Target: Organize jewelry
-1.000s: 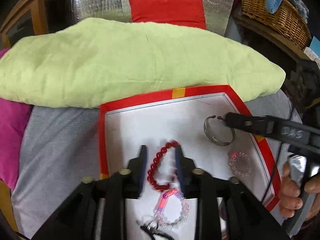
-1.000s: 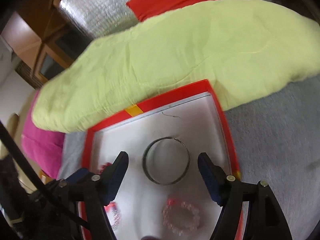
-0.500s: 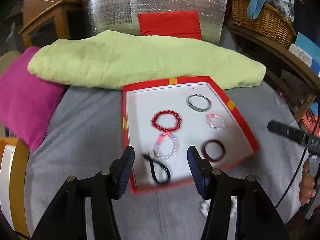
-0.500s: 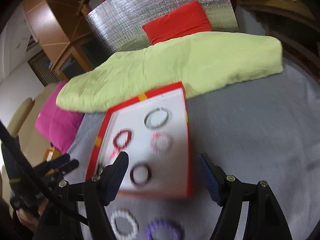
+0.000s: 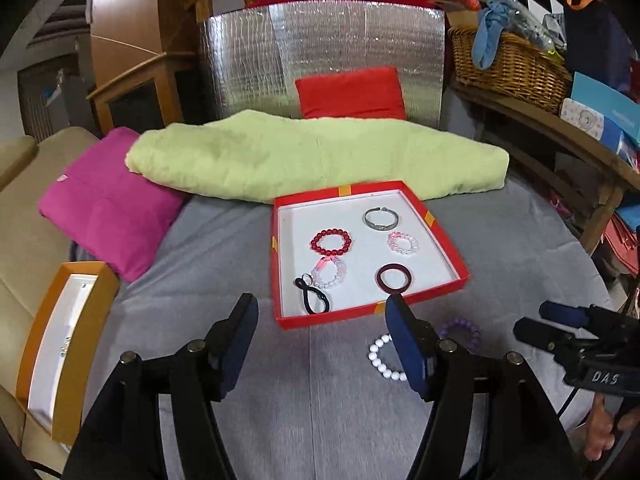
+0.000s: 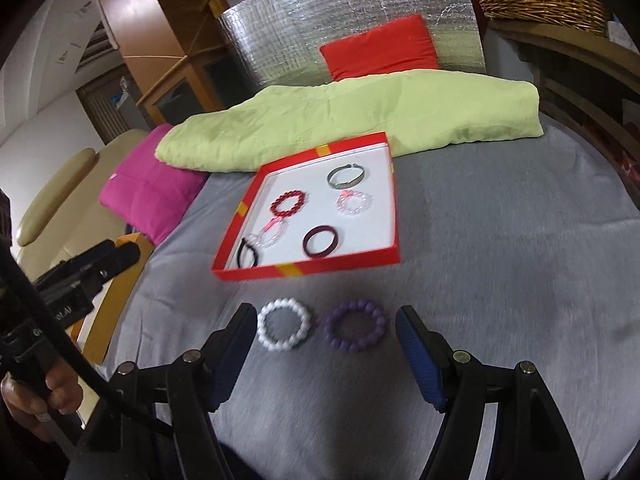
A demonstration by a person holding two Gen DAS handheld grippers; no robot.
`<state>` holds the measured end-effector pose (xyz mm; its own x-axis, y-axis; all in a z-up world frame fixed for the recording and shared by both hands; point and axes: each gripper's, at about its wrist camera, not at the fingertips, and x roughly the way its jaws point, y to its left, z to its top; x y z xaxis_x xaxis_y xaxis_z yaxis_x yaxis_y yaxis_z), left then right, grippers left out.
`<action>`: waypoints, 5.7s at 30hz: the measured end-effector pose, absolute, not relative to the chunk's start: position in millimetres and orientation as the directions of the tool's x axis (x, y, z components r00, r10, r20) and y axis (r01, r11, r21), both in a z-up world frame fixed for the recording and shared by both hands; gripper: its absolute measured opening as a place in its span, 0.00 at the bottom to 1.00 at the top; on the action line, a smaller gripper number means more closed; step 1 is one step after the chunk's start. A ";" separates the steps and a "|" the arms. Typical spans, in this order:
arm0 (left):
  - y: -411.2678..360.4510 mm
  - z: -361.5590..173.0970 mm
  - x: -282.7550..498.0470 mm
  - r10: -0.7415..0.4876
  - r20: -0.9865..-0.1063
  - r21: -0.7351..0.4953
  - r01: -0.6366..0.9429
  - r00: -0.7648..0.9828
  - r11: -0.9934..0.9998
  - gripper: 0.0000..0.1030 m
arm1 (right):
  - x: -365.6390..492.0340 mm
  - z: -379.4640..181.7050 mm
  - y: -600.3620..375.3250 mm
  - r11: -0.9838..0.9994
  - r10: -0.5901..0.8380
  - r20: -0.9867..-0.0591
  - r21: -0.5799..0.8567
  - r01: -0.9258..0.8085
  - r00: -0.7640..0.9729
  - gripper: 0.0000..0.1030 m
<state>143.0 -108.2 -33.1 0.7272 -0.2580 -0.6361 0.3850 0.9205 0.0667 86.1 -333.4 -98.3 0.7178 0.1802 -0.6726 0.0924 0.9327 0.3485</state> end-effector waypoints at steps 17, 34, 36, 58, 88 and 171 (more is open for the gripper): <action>-74.1 -13.4 77.3 -0.195 -0.585 0.109 0.314 0.788 0.943 0.65 | 34.1 -72.7 -297.3 0.944 0.186 -0.656 0.325 0.051 0.732 0.73; -59.5 -8.2 52.4 -0.178 -0.563 0.120 0.292 0.807 0.949 0.65 | 8.7 -61.0 -278.1 0.954 0.189 -0.651 0.300 0.020 0.735 0.73; -58.9 -9.7 53.1 -0.175 -0.566 0.120 0.291 0.805 0.949 0.66 | 9.0 -61.8 -277.1 0.954 0.191 -0.652 0.300 0.019 0.734 0.73; -62.5 -38.8 64.7 -0.148 -0.623 0.142 0.297 0.768 0.944 0.66 | 17.9 -89.8 -276.3 0.947 0.204 -0.686 0.320 0.038 0.699 0.73; -122.8 -126.7 150.0 -0.147 -0.808 0.137 0.424 0.571 0.895 0.66 | 121.5 -173.9 -339.4 0.938 0.043 -0.780 0.246 0.243 0.624 0.34; -166.8 -183.4 201.7 -0.315 -0.866 -0.076 0.520 0.388 0.850 0.13 | 97.7 -194.6 -370.6 0.917 0.108 -0.755 0.326 0.228 0.647 0.16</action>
<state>201.7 -166.8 -183.4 0.3880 -0.3149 -0.8662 0.5205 0.8505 -0.0761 97.7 -370.6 -194.6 0.6470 0.1079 -0.7548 0.2277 0.9174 0.3263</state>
